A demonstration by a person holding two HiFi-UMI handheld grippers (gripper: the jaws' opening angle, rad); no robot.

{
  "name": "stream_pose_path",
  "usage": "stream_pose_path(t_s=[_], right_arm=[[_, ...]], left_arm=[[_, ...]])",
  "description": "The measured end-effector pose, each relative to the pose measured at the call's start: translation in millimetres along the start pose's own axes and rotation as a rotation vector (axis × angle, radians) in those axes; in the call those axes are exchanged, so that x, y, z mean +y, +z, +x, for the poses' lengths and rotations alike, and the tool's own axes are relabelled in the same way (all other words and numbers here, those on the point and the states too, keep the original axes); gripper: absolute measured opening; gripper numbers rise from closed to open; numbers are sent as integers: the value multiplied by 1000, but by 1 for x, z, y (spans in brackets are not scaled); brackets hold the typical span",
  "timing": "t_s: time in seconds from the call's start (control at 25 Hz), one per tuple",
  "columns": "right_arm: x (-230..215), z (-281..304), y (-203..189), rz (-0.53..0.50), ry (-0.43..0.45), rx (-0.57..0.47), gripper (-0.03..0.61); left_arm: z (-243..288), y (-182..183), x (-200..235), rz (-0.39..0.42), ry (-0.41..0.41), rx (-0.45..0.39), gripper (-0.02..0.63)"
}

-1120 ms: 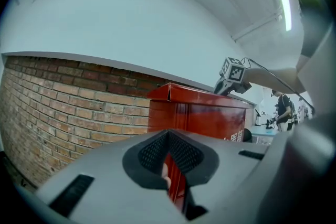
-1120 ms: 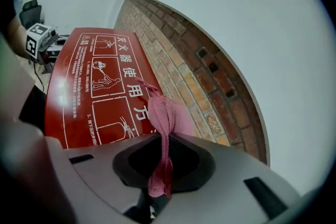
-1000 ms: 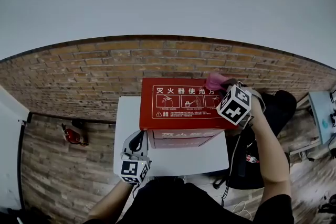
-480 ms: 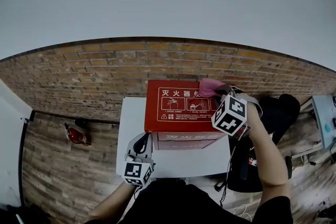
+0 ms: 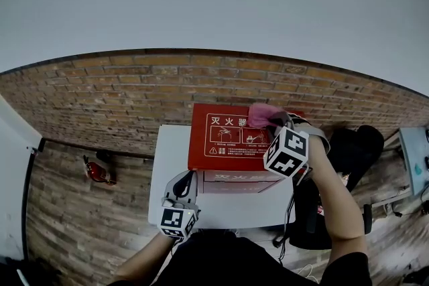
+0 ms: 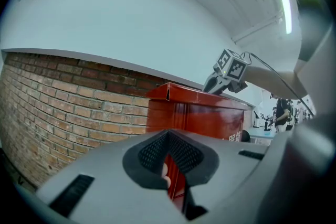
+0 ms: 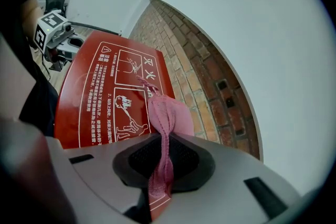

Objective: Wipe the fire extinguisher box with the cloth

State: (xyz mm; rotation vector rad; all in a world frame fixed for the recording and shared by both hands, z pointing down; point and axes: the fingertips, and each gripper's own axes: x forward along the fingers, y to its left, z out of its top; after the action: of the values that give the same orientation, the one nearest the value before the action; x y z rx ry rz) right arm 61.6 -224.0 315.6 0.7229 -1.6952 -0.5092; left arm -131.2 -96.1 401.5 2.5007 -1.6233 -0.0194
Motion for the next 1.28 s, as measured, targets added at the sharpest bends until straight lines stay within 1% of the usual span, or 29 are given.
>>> stream_pose_path(t_s=[0.64, 0.72, 1.08, 1.28], right_arm=[[11, 6, 40, -74, -3, -29, 52], [12, 7, 46, -82, -1, -33, 52], [21, 12, 78, -126, 1, -48, 52], [25, 14, 100, -163, -13, -53, 52]], left_arm=[[1, 1, 1, 5, 7, -8, 17], [2, 2, 3, 9, 11, -22, 17], [1, 1, 3, 12, 4, -28, 17], [2, 2, 3, 14, -4, -33, 17]])
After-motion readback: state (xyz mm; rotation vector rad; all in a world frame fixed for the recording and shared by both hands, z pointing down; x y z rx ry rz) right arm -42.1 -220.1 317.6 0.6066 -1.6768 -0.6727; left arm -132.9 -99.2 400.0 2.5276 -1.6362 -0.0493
